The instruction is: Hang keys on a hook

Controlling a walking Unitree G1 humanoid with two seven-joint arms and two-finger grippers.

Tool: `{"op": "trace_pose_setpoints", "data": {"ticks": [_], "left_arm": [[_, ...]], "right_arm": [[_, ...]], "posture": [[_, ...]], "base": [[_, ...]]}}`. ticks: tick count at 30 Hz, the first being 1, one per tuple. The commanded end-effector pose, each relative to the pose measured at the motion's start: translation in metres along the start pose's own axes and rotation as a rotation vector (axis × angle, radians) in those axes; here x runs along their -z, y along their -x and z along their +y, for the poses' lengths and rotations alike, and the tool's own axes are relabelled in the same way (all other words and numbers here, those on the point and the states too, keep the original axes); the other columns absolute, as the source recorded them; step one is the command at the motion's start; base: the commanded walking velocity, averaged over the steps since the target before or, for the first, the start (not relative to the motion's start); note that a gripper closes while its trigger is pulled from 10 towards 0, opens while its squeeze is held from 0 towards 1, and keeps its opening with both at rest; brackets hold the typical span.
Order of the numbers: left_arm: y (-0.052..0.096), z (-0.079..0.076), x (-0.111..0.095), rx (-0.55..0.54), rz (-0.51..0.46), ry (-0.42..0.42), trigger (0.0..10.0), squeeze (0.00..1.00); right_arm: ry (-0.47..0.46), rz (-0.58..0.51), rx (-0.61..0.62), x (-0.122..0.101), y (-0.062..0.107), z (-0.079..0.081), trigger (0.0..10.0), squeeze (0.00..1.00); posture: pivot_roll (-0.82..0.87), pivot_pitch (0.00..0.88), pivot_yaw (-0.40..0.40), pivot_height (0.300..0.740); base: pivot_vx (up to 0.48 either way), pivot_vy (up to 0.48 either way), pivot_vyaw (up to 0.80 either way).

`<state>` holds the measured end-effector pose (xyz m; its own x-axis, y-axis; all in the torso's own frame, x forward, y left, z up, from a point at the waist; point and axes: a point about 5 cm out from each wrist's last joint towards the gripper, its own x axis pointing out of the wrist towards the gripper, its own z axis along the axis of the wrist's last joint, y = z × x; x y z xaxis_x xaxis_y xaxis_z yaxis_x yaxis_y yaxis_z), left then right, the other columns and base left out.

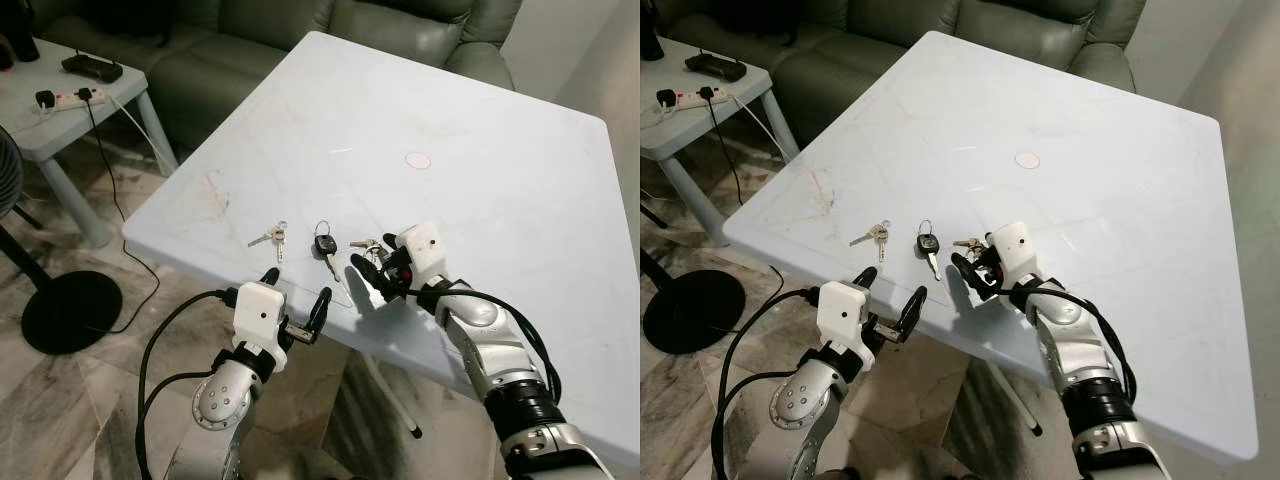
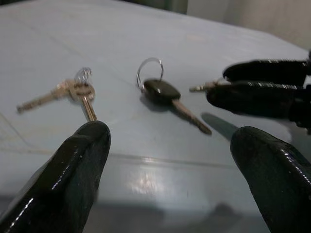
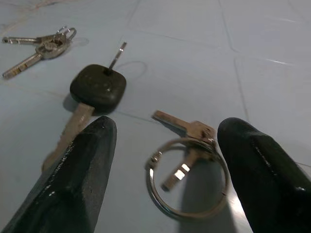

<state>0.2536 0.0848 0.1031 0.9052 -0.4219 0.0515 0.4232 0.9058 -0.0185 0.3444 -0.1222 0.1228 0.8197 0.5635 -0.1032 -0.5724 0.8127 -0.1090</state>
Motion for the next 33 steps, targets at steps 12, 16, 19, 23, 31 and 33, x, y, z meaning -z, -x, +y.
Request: {"op": "trace_pose_setpoints", "data": {"ticks": [12, 16, 19, 23, 31, 33], "left_arm": [[0.004, -0.003, -0.001, -0.003, 0.018, 0.002, 10.0, 0.00], [0.003, -0.004, -0.001, -0.003, 0.021, 0.005, 10.0, 0.00], [0.004, -0.004, 0.000, -0.002, 0.021, 0.006, 10.0, 0.00], [0.004, -0.004, -0.001, -0.003, 0.023, 0.006, 10.0, 0.00], [0.003, -0.002, -0.001, -0.006, 0.023, 0.004, 10.0, 0.00], [0.004, -0.002, -0.001, -0.006, 0.024, 0.004, 10.0, 0.00]], "right_arm": [[-0.054, -0.029, 0.063, -0.011, -0.007, -0.002, 2.7, 0.00], [-0.065, -0.029, 0.103, -0.012, -0.008, -0.006, 2.3, 0.00], [-0.068, -0.027, 0.121, -0.013, -0.008, -0.008, 1.1, 0.00], [-0.068, -0.037, 0.121, -0.014, -0.008, -0.008, 0.0, 0.00], [-0.055, -0.022, 0.112, -0.012, -0.006, -0.010, 0.4, 0.00], [-0.047, -0.019, 0.113, -0.011, -0.004, -0.011, 1.3, 0.00]], "posture": [[0.08, 0.200, -0.112, 0.740], [0.08, 0.201, -0.112, 0.740], [0.08, 0.203, -0.110, 0.740], [0.08, 0.202, -0.109, 0.740], [0.08, 0.201, -0.105, 0.740], [0.08, 0.204, -0.104, 0.740]], "base": [[0.000, 0.000, 0.00], [0.000, 0.000, 0.00], [0.000, 0.000, 0.00], [0.000, 0.000, 0.00], [0.000, 0.000, 0.00], [0.000, 0.000, 0.00]]}}
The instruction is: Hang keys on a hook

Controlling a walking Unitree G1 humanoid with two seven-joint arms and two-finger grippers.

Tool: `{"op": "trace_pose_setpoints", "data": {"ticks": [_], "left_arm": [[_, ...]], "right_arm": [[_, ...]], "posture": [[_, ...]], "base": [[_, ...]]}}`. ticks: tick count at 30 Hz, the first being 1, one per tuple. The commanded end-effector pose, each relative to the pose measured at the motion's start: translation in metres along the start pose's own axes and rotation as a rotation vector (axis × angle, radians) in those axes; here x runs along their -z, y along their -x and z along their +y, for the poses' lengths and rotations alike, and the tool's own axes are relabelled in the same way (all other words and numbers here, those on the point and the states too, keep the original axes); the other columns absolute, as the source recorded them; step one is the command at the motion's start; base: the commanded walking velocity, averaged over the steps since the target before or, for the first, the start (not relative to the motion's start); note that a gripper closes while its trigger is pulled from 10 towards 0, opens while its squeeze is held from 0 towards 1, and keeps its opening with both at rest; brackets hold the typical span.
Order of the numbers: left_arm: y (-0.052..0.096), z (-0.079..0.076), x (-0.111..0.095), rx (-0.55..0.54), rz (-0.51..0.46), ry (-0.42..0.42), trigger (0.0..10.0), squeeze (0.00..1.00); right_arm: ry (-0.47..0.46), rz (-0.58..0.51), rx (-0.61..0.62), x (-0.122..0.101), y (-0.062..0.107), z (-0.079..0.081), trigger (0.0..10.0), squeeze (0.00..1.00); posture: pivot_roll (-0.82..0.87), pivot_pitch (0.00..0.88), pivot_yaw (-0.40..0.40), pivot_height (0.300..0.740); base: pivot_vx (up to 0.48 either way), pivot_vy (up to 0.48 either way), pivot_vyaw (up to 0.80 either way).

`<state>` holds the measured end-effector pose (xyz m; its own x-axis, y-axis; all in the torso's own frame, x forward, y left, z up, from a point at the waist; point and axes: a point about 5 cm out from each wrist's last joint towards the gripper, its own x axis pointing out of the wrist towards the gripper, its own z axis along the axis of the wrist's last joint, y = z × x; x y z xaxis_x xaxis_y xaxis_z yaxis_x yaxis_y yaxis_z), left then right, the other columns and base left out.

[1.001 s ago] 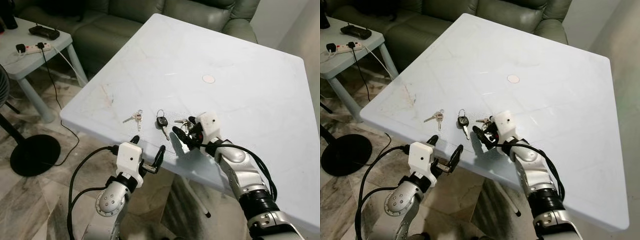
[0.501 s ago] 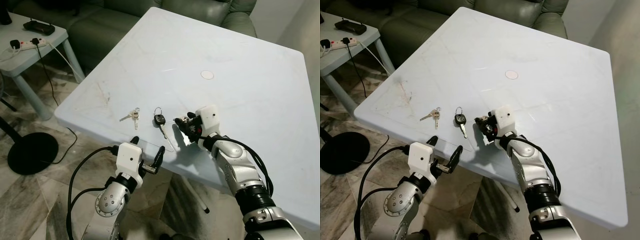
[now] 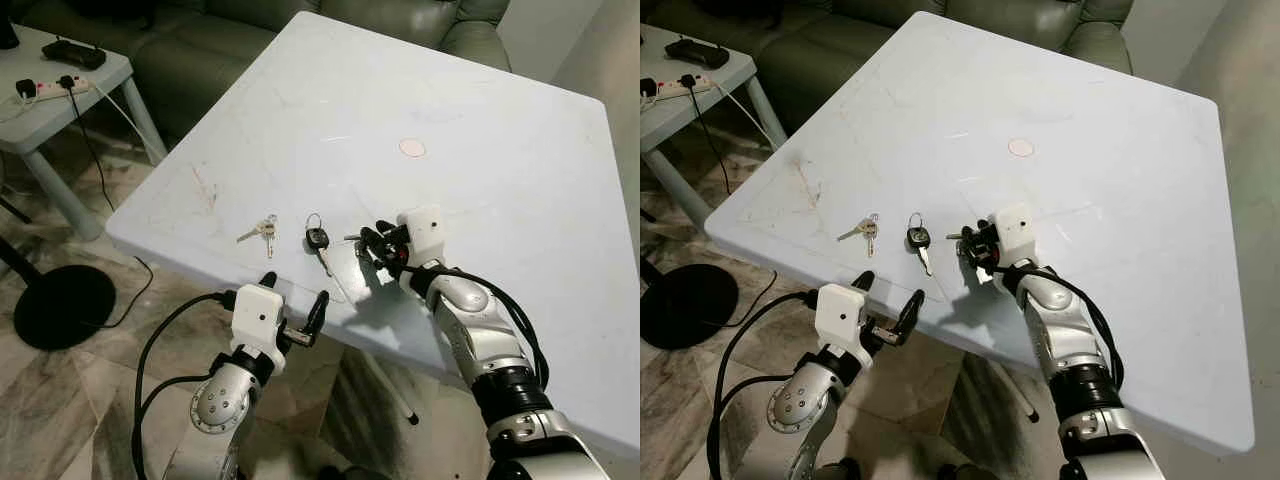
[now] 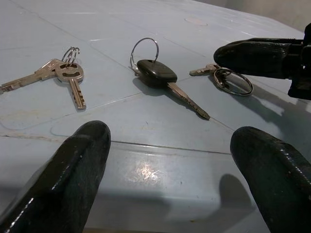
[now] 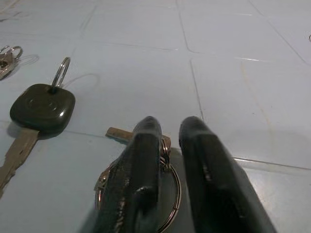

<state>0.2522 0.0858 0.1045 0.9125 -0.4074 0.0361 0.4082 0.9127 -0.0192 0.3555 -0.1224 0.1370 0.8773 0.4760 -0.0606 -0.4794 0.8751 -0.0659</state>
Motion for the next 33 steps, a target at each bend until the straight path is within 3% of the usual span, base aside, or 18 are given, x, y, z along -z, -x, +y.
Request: {"op": "trace_pose_setpoints", "data": {"ticks": [1, 2, 4, 6, 7, 8, 9, 10, 11, 13, 14, 15, 22, 23, 24, 25, 28, 33], "left_arm": [[0.002, -0.002, 0.000, 0.011, 0.009, 0.005, 10.0, 0.00], [0.002, -0.002, 0.000, 0.011, 0.009, 0.005, 10.0, 0.00], [0.002, -0.002, 0.000, 0.011, 0.009, 0.006, 10.0, 0.00], [0.002, -0.002, 0.000, 0.011, 0.010, 0.005, 10.0, 0.00], [0.002, -0.002, 0.000, 0.011, 0.010, 0.005, 10.0, 0.00], [0.002, -0.002, 0.000, 0.011, 0.010, 0.005, 10.0, 0.00], [0.002, -0.002, 0.000, 0.010, 0.010, 0.004, 10.0, 0.00], [0.001, -0.002, 0.000, 0.010, 0.011, 0.004, 10.0, 0.00], [0.001, -0.002, 0.000, 0.010, 0.010, 0.004, 10.0, 0.00], [0.001, -0.002, 0.000, 0.009, 0.010, 0.004, 10.0, 0.00], [0.001, -0.001, 0.000, 0.009, 0.010, 0.003, 10.0, 0.00], [0.001, -0.001, 0.000, 0.007, 0.011, 0.005, 10.0, 0.00], [0.000, -0.001, 0.001, 0.005, 0.012, 0.007, 10.0, 0.00], [0.000, 0.000, 0.001, 0.005, 0.012, 0.008, 10.0, 0.00], [0.000, 0.000, 0.001, 0.005, 0.012, 0.008, 10.0, 0.00], [0.000, 0.000, 0.001, 0.005, 0.011, 0.009, 10.0, 0.00], [-0.001, 0.000, 0.000, 0.004, 0.008, 0.009, 10.0, 0.00], [-0.005, 0.003, -0.003, -0.002, -0.007, 0.018, 10.0, 0.00]], "right_arm": [[0.006, 0.015, 0.005, 0.003, 0.004, -0.004, 0.2, 0.00], [0.014, 0.014, 0.001, 0.003, 0.004, -0.004, 2.2, 0.00], [0.017, 0.019, -0.003, 0.004, 0.005, -0.005, 2.4, 0.00], [0.022, 0.021, -0.004, 0.005, 0.006, -0.006, 3.3, 0.00], [0.022, 0.021, -0.004, 0.005, 0.006, -0.006, 3.3, 0.00], [0.024, 0.021, -0.011, 0.005, 0.007, -0.006, 2.0, 0.00], [0.029, 0.026, -0.012, 0.005, 0.007, -0.007, 3.0, 0.00], [0.039, 0.034, -0.012, 0.005, 0.007, -0.007, 5.8, 0.00], [0.041, 0.032, -0.017, 0.005, 0.007, -0.007, 7.1, 0.00], [0.042, 0.030, -0.022, 0.006, 0.007, -0.007, 6.9, 0.00], [0.046, 0.034, -0.021, 0.006, 0.007, -0.008, 7.8, 0.00], [0.044, 0.045, -0.025, 0.007, 0.007, -0.008, 10.0, 0.00], [0.059, 0.047, -0.032, 0.008, 0.008, -0.008, 10.0, 0.00], [0.076, -0.006, 0.000, 0.004, 0.010, -0.010, 2.6, 0.00], [0.079, -0.019, 0.008, 0.003, 0.010, -0.011, 2.6, 0.00], [0.058, -0.018, 0.015, 0.003, 0.010, -0.012, 0.0, 0.00], [-0.020, -0.062, -0.049, -0.002, 0.014, -0.009, 0.0, 0.00], [-0.154, -0.157, -0.001, -0.011, 0.016, -0.014, 0.0, 0.00]], "posture": [[0.08, 0.204, -0.104, 0.740], [0.08, 0.204, -0.103, 0.740], [0.08, 0.205, -0.103, 0.740], [0.08, 0.205, -0.103, 0.740], [0.08, 0.205, -0.103, 0.740], [0.08, 0.205, -0.102, 0.740], [0.08, 0.205, -0.102, 0.740], [0.08, 0.205, -0.102, 0.740], [0.08, 0.205, -0.102, 0.740], [0.08, 0.204, -0.102, 0.740], [0.08, 0.204, -0.102, 0.740], [0.08, 0.204, -0.102, 0.740], [0.08, 0.197, -0.102, 0.740], [0.08, 0.194, -0.102, 0.740], [0.08, 0.194, -0.102, 0.740], [0.08, 0.194, -0.102, 0.740], [0.08, 0.188, -0.101, 0.740], [0.08, 0.174, -0.102, 0.740]], "base": [[0.000, 0.000, 0.00], [0.000, 0.000, 0.00], [0.000, 0.000, 0.00], [0.000, 0.000, 0.00], [0.000, 0.000, 0.00], [0.000, 0.000, 0.00], [0.000, 0.000, 0.00], [0.000, 0.000, 0.00], [0.000, 0.000, 0.00], [0.000, 0.000, 0.00], [0.000, 0.000, 0.00], [0.000, 0.000, 0.00], [0.000, 0.000, 0.00], [0.000, 0.000, 0.00], [0.000, 0.000, 0.00], [0.000, 0.000, 0.00], [0.000, 0.000, 0.00], [0.000, 0.000, 0.00]]}}
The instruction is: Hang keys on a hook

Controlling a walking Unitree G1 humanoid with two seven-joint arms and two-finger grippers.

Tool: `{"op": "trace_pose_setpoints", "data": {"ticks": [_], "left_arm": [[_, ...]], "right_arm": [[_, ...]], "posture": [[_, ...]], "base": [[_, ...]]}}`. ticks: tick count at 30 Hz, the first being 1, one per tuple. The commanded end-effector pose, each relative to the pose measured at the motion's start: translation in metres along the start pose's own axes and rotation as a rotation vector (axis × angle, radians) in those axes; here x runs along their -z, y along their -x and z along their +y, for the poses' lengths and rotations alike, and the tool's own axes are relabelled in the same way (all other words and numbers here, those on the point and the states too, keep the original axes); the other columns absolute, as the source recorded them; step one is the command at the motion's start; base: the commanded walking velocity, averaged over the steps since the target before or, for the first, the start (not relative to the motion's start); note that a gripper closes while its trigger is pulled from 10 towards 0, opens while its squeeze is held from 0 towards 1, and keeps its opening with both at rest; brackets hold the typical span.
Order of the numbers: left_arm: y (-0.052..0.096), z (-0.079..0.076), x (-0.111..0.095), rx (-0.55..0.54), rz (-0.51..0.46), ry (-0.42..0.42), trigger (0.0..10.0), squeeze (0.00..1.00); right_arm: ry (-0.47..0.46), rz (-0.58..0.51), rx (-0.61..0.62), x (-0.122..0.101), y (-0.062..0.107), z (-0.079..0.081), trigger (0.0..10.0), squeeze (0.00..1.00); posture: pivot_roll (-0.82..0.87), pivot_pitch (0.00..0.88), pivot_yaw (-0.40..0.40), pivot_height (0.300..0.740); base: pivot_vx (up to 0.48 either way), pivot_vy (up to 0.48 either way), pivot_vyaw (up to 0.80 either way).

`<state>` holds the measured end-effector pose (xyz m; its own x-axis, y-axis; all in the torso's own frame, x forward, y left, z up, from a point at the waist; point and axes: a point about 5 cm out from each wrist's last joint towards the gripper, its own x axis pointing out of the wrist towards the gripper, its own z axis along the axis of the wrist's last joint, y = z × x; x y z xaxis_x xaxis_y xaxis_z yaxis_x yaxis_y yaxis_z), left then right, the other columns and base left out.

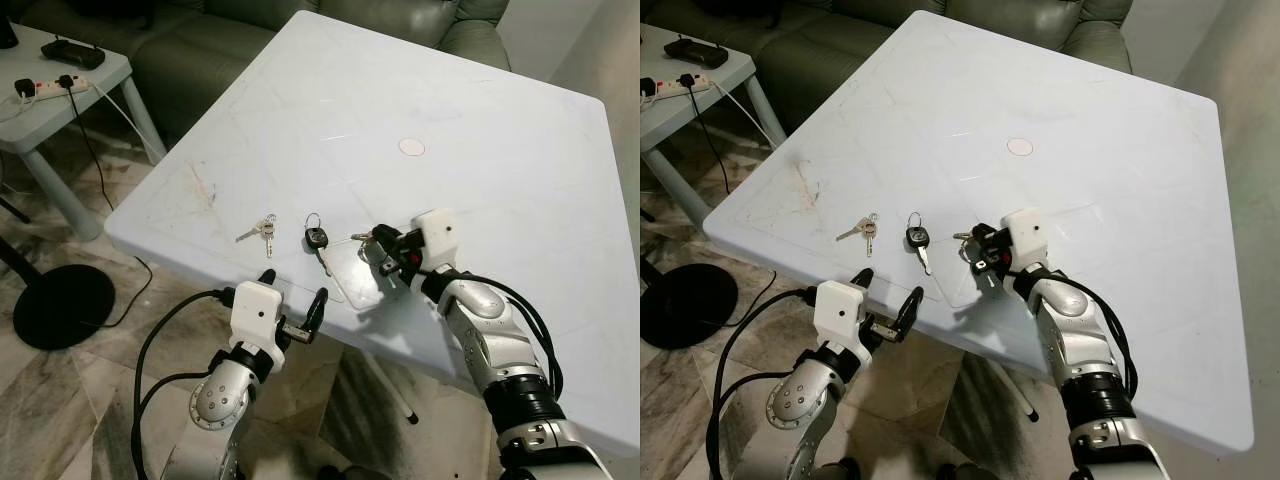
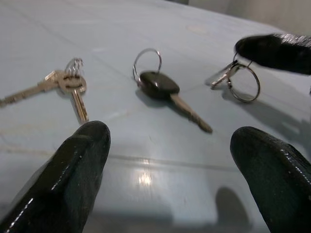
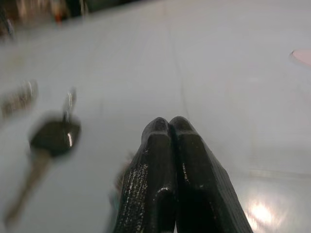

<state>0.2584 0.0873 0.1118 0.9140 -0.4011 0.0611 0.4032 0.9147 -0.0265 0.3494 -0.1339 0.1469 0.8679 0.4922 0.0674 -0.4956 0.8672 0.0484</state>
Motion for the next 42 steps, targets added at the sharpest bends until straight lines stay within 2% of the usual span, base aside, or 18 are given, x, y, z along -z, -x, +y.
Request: {"op": "trace_pose_setpoints", "data": {"ticks": [1, 3, 4, 5, 6, 8, 10, 14, 17, 21, 25, 28, 33, 37, 42], "left_arm": [[-0.001, 0.000, 0.004, 0.000, 0.016, 0.015, 10.0, 0.00], [-0.003, 0.003, 0.002, -0.010, 0.010, 0.019, 10.0, 0.00], [-0.005, 0.005, 0.001, -0.019, 0.005, 0.024, 10.0, 0.00], [-0.006, 0.007, 0.000, -0.025, 0.003, 0.028, 10.0, 0.00], [-0.010, 0.014, -0.003, -0.047, -0.012, 0.047, 10.0, 0.00], [-0.012, 0.019, -0.005, -0.056, -0.018, 0.041, 10.0, 0.00], [-0.013, 0.024, -0.005, -0.059, -0.017, 0.035, 10.0, 0.00], [-0.013, 0.030, -0.006, -0.066, -0.018, 0.031, 10.0, 0.00], [-0.015, 0.036, -0.007, -0.076, -0.026, 0.039, 10.0, 0.00], [-0.022, 0.048, -0.010, -0.127, -0.027, 0.026, 10.0, 0.00], [-0.025, 0.055, -0.013, -0.152, -0.038, 0.030, 10.0, 0.00], [-0.028, 0.060, -0.014, -0.188, -0.038, 0.053, 10.0, 0.00], [-0.034, 0.059, -0.017, -0.183, -0.057, 0.077, 10.0, 0.00], [-0.036, 0.060, -0.020, -0.178, -0.077, 0.087, 10.0, 0.00], [-0.038, 0.071, -0.023, -0.196, -0.080, 0.067, 10.0, 0.00]], "right_arm": [[-0.055, -0.049, 0.040, -0.006, 0.005, -0.007, 0.0, 0.00], [-0.075, -0.102, 0.104, -0.011, 0.007, -0.012, 0.0, 0.00], [-0.077, -0.119, 0.132, -0.012, 0.009, -0.013, 3.7, 0.00], [-0.077, -0.129, 0.150, -0.012, 0.010, -0.014, 3.7, 0.00], [-0.040, -0.197, 0.191, -0.015, 0.018, -0.014, 10.0, 0.00], [-0.046, -0.199, 0.233, -0.012, 0.022, -0.014, 10.0, 0.00], [0.008, -0.206, 0.276, -0.009, 0.028, -0.014, 10.0, 0.00], [-0.001, -0.171, 0.283, 0.000, 0.036, -0.010, 10.0, 0.00], [0.034, -0.172, 0.282, 0.003, 0.044, -0.004, 10.0, 0.00], [0.058, -0.129, 0.357, 0.007, 0.050, -0.009, 10.0, 0.00], [0.060, -0.079, 0.392, 0.011, 0.052, -0.013, 10.0, 0.00], [0.097, -0.071, 0.425, 0.008, 0.053, -0.014, 10.0, 0.00], [0.123, -0.076, 0.447, 0.002, 0.051, -0.012, 10.0, 0.00], [0.129, -0.059, 0.459, 0.003, 0.051, -0.013, 10.0, 0.00], [0.115, -0.040, 0.495, 0.005, 0.055, -0.014, 10.0, 0.00]], "posture": [[0.08, 0.165, -0.101, 0.740], [0.08, 0.165, -0.101, 0.740], [0.08, 0.155, -0.100, 0.740], [0.07, 0.153, -0.099, 0.740], [0.07, 0.149, -0.097, 0.740], [0.07, 0.143, -0.094, 0.740], [0.06, 0.133, -0.087, 0.740], [0.05, 0.122, -0.080, 0.740], [0.05, 0.114, -0.073, 0.740], [0.04, 0.105, -0.068, 0.740], [0.04, 0.101, -0.064, 0.740], [0.04, 0.098, -0.057, 0.740], [0.04, 0.093, -0.049, 0.740], [0.03, 0.091, -0.045, 0.740], [0.03, 0.085, -0.040, 0.740]], "base": [[0.000, 0.000, 0.00], [0.000, 0.000, 0.00], [0.000, 0.000, 0.00], [0.000, 0.000, 0.00], [0.000, 0.000, 0.00], [0.000, 0.000, 0.00], [0.000, 0.000, 0.00], [0.000, 0.000, 0.00], [0.000, 0.000, 0.00], [0.000, 0.000, 0.00], [0.000, 0.000, 0.00], [0.000, 0.000, 0.00], [0.000, 0.000, 0.00], [0.000, 0.000, -0.70], [0.000, 0.000, -0.77]]}}
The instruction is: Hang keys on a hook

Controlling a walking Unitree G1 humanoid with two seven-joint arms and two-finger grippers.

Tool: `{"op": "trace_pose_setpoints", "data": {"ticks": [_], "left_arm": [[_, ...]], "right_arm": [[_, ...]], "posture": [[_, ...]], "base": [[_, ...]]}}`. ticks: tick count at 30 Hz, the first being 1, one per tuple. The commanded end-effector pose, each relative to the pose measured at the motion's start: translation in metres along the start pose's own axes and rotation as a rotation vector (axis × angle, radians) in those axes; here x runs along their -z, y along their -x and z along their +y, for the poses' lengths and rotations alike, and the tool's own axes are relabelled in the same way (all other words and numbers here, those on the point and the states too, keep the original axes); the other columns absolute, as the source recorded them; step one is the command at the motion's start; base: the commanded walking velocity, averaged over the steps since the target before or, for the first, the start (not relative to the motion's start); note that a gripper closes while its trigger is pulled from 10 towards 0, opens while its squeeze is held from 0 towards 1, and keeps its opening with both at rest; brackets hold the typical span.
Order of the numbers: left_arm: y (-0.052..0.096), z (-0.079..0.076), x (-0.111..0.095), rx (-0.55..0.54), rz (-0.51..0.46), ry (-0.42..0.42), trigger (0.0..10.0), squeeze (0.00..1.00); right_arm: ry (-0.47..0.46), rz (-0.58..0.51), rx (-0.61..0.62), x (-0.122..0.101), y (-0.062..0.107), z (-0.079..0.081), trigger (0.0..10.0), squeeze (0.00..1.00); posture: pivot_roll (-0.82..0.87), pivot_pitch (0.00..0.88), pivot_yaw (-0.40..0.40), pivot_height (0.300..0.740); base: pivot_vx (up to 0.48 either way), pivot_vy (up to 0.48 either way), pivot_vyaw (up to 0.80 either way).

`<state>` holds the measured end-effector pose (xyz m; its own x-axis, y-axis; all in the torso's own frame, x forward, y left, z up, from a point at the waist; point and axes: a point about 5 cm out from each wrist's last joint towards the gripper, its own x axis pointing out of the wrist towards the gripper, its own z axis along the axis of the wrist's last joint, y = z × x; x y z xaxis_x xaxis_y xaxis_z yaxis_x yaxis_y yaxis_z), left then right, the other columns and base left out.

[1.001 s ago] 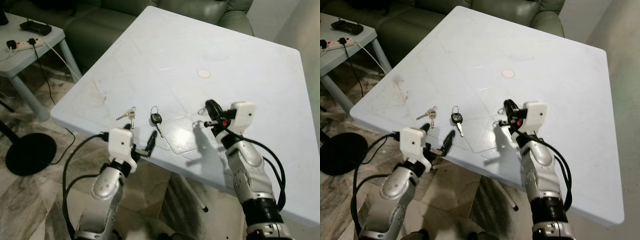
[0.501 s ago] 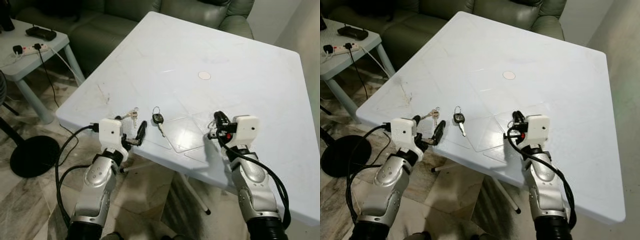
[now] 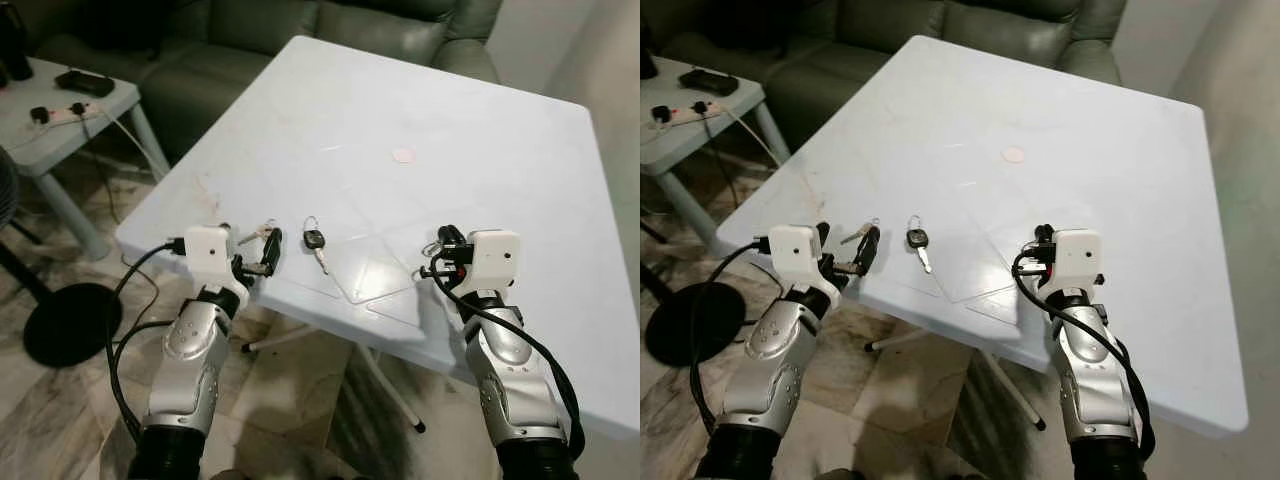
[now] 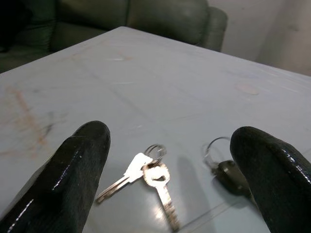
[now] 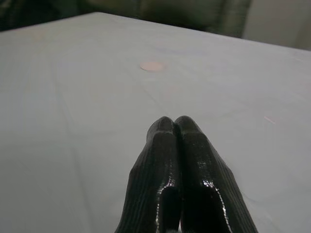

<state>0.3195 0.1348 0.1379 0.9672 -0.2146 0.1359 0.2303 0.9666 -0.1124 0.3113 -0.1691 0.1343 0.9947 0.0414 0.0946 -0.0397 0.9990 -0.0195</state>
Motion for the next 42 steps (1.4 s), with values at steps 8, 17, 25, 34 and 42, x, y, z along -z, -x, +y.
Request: {"op": "trace_pose_setpoints", "data": {"ticks": [8, 17, 25, 34, 42], "left_arm": [[-0.009, 0.014, -0.002, -0.040, 0.009, -0.011, 10.0, 0.00], [-0.015, 0.015, -0.004, -0.043, 0.000, -0.008, 10.0, 0.00], [-0.013, 0.015, -0.003, -0.036, -0.003, -0.002, 10.0, 0.00], [-0.011, 0.018, 0.002, -0.038, 0.014, 0.007, 10.0, 0.00], [-0.013, 0.021, 0.002, -0.048, 0.011, 0.011, 10.0, 0.00]], "right_arm": [[0.016, -0.017, 0.023, -0.006, 0.002, -0.001, 10.0, 0.00], [0.044, -0.023, 0.029, -0.008, 0.000, -0.001, 10.0, 0.00], [0.045, -0.012, 0.042, -0.004, 0.003, -0.003, 10.0, 0.00], [0.033, -0.018, 0.056, -0.005, 0.002, -0.003, 10.0, 0.00], [0.041, -0.024, 0.051, -0.007, 0.001, -0.005, 10.0, 0.00]], "posture": [[0.03, 0.074, -0.034, 0.740], [0.02, 0.070, -0.024, 0.740], [0.02, 0.067, -0.009, 0.740], [0.01, 0.045, -0.009, 0.740], [0.01, 0.030, -0.015, 0.740]], "base": [[0.000, 0.000, -0.74], [0.000, 0.000, -0.73], [0.000, 0.000, -0.73], [0.000, 0.000, -0.73], [0.000, 0.412, -0.73]]}}
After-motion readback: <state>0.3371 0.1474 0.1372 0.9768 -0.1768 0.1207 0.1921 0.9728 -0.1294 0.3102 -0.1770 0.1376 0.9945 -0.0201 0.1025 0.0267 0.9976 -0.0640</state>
